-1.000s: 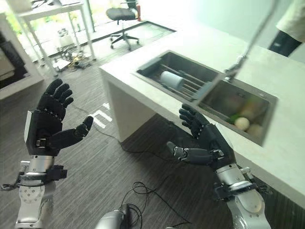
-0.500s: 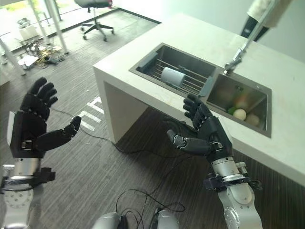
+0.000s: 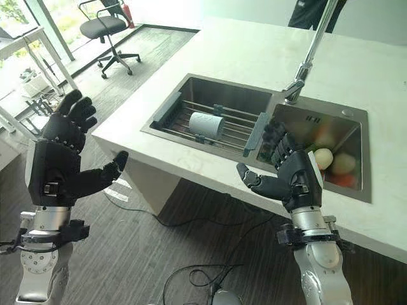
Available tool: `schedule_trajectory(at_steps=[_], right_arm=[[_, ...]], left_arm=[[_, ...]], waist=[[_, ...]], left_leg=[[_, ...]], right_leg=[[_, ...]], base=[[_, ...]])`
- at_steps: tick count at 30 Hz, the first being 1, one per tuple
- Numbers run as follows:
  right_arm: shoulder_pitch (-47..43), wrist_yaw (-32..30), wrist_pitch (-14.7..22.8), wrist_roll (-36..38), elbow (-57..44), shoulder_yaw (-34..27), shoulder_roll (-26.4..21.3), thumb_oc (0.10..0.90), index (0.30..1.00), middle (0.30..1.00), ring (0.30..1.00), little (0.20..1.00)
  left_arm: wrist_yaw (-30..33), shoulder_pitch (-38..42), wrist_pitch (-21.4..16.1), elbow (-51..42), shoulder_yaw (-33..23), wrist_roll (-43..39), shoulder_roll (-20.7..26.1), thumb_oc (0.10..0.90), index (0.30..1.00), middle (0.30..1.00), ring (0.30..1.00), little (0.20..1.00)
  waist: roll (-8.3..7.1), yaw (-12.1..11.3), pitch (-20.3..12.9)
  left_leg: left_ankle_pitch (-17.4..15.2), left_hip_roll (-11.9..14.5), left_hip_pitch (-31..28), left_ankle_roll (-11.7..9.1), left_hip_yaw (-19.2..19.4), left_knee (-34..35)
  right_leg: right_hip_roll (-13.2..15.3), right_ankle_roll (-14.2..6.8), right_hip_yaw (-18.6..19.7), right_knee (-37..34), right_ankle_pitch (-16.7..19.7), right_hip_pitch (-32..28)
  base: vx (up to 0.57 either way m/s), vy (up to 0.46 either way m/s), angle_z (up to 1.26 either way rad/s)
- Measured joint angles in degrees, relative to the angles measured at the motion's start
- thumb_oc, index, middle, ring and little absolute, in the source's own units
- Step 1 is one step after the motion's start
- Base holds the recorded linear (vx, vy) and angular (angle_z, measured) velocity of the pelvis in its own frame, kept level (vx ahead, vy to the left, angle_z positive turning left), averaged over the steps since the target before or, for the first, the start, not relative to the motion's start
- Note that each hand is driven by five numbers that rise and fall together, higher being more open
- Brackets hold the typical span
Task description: Place the dishes in the dishwasher.
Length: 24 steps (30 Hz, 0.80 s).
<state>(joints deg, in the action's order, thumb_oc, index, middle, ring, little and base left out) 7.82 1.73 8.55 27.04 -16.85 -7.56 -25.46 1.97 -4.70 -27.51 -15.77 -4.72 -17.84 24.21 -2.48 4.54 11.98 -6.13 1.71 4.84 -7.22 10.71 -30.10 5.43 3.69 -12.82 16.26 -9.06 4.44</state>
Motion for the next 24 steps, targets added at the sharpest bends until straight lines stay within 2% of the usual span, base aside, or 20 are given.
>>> schedule_trajectory(at_steps=[1,2,3,4,5,6,7,8,9,10,11,12,13,15,16,17,18,20,21,24], right_arm=[[0.25,0.05,-1.78,0.01,1.35,-0.23,0.33,0.800,0.900,0.900,0.900,0.900],[0.33,0.20,-1.48,0.04,1.43,-0.59,0.47,0.800,0.900,0.900,0.900,0.900],[0.30,0.25,-1.48,0.04,1.41,-0.84,0.55,0.800,0.900,0.900,0.900,0.900],[0.71,0.82,-1.53,0.03,1.42,-1.07,0.68,0.800,0.900,0.900,0.900,0.900],[1.21,1.18,-1.58,0.02,1.41,-1.06,0.70,0.800,0.900,0.900,0.900,0.900],[1.55,1.71,-1.62,-0.01,1.36,-1.06,0.47,0.800,0.900,0.900,0.900,0.900],[1.50,1.62,-1.63,-0.01,1.33,-1.21,0.58,0.800,0.900,0.900,0.900,0.900],[1.45,1.74,-1.64,-0.02,1.20,-1.16,-0.04,0.800,0.900,0.900,0.900,0.900],[1.13,1.61,-1.64,-0.02,1.14,-1.17,-0.70,0.800,0.900,0.900,0.900,0.900],[0.96,1.55,-1.74,-0.01,0.85,-1.02,-1.44,0.800,0.900,0.900,0.900,0.900],[1.76,1.63,-2.01,0.01,-0.59,-1.47,-2.62,0.800,0.900,0.900,0.900,0.900],[2.87,1.67,-2.03,0.11,-2.10,-1.84,-2.37,0.800,0.900,0.900,0.900,0.900],[6.60,1.85,-2.46,0.17,-6.22,-2.27,-1.64,0.800,0.900,0.900,0.900,0.900],[7.33,2.05,-2.68,0.20,-7.77,-2.05,0.95,0.800,0.900,0.900,0.900,0.900],[7.04,2.01,-2.69,0.19,-7.78,-2.06,1.86,0.800,0.900,0.900,0.900,0.900],[6.53,1.71,-2.68,0.20,-7.81,-2.09,2.63,0.800,0.900,0.900,0.900,0.900],[5.27,1.46,-2.70,0.20,-7.75,-2.11,2.69,0.800,0.900,0.900,0.900,0.900],[3.27,1.30,-2.81,0.18,-7.67,-1.95,2.82,0.800,0.900,0.900,0.900,0.900],[2.42,0.95,-2.85,0.17,-7.68,-1.57,3.16,0.800,0.900,0.900,0.900,0.900],[0.99,0.22,-2.87,0.14,-7.55,0.22,3.54,0.800,0.900,0.900,0.900,0.900]], left_arm=[[0.28,-4.06,-1.15,-0.57,-0.10,-0.03,-0.99,0.800,0.900,0.900,0.900,0.900],[0.24,-5.11,-1.43,-0.43,-0.16,0.02,-0.75,0.800,0.900,0.900,0.900,0.900],[0.22,-5.67,-1.56,-0.41,-0.16,0.02,-0.77,0.800,0.900,0.900,0.900,0.900],[0.29,-5.65,-1.55,-0.33,-0.17,0.04,-0.95,0.800,0.900,0.900,0.900,0.900],[0.32,-5.65,-1.56,-0.35,-0.17,0.05,-0.96,0.800,0.900,0.900,0.900,0.900],[0.57,-5.59,-1.72,-0.31,-0.19,0.08,-1.19,0.800,0.900,0.900,0.900,0.900],[1.00,-4.96,-1.77,-0.22,-0.15,0.14,-1.80,0.800,0.900,0.900,0.900,0.900],[1.50,-5.03,-2.11,-0.19,-0.15,0.12,-2.30,0.800,0.900,0.900,0.900,0.900],[1.85,-4.81,-2.46,0.02,-0.15,0.12,-2.86,0.800,0.900,0.900,0.900,0.900],[2.34,-4.91,-2.73,0.10,-0.15,0.12,-2.94,0.800,0.900,0.900,0.900,0.900],[2.72,-4.94,-2.73,0.02,-0.20,0.14,-2.95,0.800,0.900,0.900,0.900,0.900],[2.75,-4.38,-2.65,0.16,-0.67,0.18,-2.80,0.800,0.900,0.900,0.900,0.900],[3.33,-1.88,-2.48,0.26,-1.52,0.16,-2.58,0.800,0.900,0.900,0.900,0.900],[3.38,0.97,-2.43,0.65,-2.57,0.24,-1.34,0.800,0.900,0.900,0.900,0.900],[3.36,1.88,-2.42,0.71,-2.62,0.21,-0.08,0.800,0.900,0.900,0.900,0.900],[2.83,2.23,-2.42,0.70,-2.83,0.11,1.16,0.800,0.900,0.900,0.900,0.900],[1.95,2.11,-2.40,0.71,-3.21,0.05,1.67,0.800,0.900,0.900,0.900,0.900],[0.02,2.03,-2.32,0.71,-3.93,-0.10,1.76,0.800,0.900,0.900,0.900,0.900],[-0.90,2.06,-1.95,0.68,-3.80,-0.44,1.78,0.800,0.900,0.900,0.900,0.900],[-3.13,2.09,-1.23,0.48,-3.12,-1.62,2.18,0.800,0.900,0.900,0.900,0.900]], waist=[[-0.69,-3.65,-0.15],[0.85,-2.38,-0.71],[2.19,-2.27,-0.58],[2.90,-1.71,-0.30],[3.33,-1.88,-0.53],[2.84,-1.80,-0.24],[3.62,-1.79,-0.41],[3.51,-2.31,-0.32],[4.26,-2.33,-0.40],[4.47,-2.96,-0.41],[6.25,-3.20,-0.82],[6.00,-2.78,-0.73],[3.98,-2.40,-0.59],[1.89,-2.58,-0.68],[0.99,-2.74,-0.79],[0.25,-3.21,-1.02],[0.15,-3.38,-1.00],[0.29,-3.42,-0.94],[0.26,-3.63,-0.96],[0.32,-3.54,-0.93]], left_leg=[[-3.93,1.27,1.58,3.45,0.17,5.08],[-4.35,3.07,5.10,2.96,-3.01,6.58],[-4.07,4.75,7.18,2.73,-6.01,9.06],[-3.00,5.83,9.84,0.98,-10.33,10.50],[-2.31,6.69,11.03,0.40,-11.35,11.50],[-1.29,8.64,13.26,-0.21,-12.33,12.02],[-0.34,9.49,15.11,-0.53,-13.06,12.27],[-0.12,10.14,15.53,-0.45,-13.32,13.50],[-0.08,10.36,16.04,-0.24,-13.95,13.05],[0.08,10.16,14.79,0.80,-13.74,14.06],[-0.87,10.15,12.40,2.28,-11.71,13.70],[2.48,8.97,12.02,1.82,-10.03,12.88],[4.11,4.98,11.66,3.37,-7.54,9.82],[3.12,2.61,11.25,6.14,-6.67,8.96],[2.56,1.63,10.97,7.30,-6.55,9.23],[2.02,0.72,10.90,8.19,-6.39,9.35],[1.49,-0.16,10.78,9.28,-6.19,9.25],[1.35,-1.33,10.29,10.68,-5.98,9.32],[0.90,-1.78,9.90,11.20,-5.93,9.07],[0.98,-1.51,9.05,12.09,-4.95,10.40]], right_leg=[[-0.79,0.06,5.34,-0.11,1.36,0.21],[-2.35,-0.37,5.84,-0.07,0.22,0.50],[-3.60,-0.50,6.81,0.38,-0.11,0.86],[-4.54,-1.06,8.28,1.08,-0.51,1.25],[-4.68,-1.12,8.99,1.57,-0.71,1.44],[-4.76,-1.94,11.41,2.53,-1.66,1.48],[-4.06,-2.26,12.48,3.30,-2.08,1.30],[-3.38,-3.40,14.41,3.85,-2.86,1.26],[-2.31,-4.35,15.39,3.74,-3.43,0.72],[-0.56,-5.49,16.42,3.70,-3.97,0.45],[1.28,-7.18,16.43,2.64,-4.14,-1.08],[3.25,-9.12,16.62,1.31,-4.22,-2.87],[8.06,-10.63,16.01,-1.46,-1.10,-5.90],[11.03,-11.67,12.81,-0.58,1.95,-5.81],[10.83,-12.38,11.57,0.01,1.52,-5.30],[10.09,-12.03,9.79,0.14,1.95,-5.10],[10.60,-11.51,7.07,0.39,2.38,-5.07],[10.74,-11.64,7.32,0.09,4.44,-5.28],[10.88,-12.37,6.64,-0.82,6.77,-6.17],[10.90,-12.71,5.99,-2.69,11.29,-6.09]], base=[[0.24,0.261,-0.91],[0.33,0.332,-1.36],[0.22,0.217,-0.47],[0.27,0.291,-0.69],[0.22,0.260,-0.77],[0.32,0.414,-0.75],[0.26,0.389,-0.93],[0.28,0.464,-0.81],[0.20,0.373,-1.01],[0.19,0.344,-1.05],[0.23,0.383,-0.90],[0.28,0.459,-0.60],[0.25,0.413,-0.24],[0.16,0.307,-0.03],[0.13,0.276,0.12],[0.09,0.210,0.15],[0.10,0.231,0.14],[0.11,0.246,0.16],[0.09,0.212,0.05],[0.04,0.115,-0.16]])
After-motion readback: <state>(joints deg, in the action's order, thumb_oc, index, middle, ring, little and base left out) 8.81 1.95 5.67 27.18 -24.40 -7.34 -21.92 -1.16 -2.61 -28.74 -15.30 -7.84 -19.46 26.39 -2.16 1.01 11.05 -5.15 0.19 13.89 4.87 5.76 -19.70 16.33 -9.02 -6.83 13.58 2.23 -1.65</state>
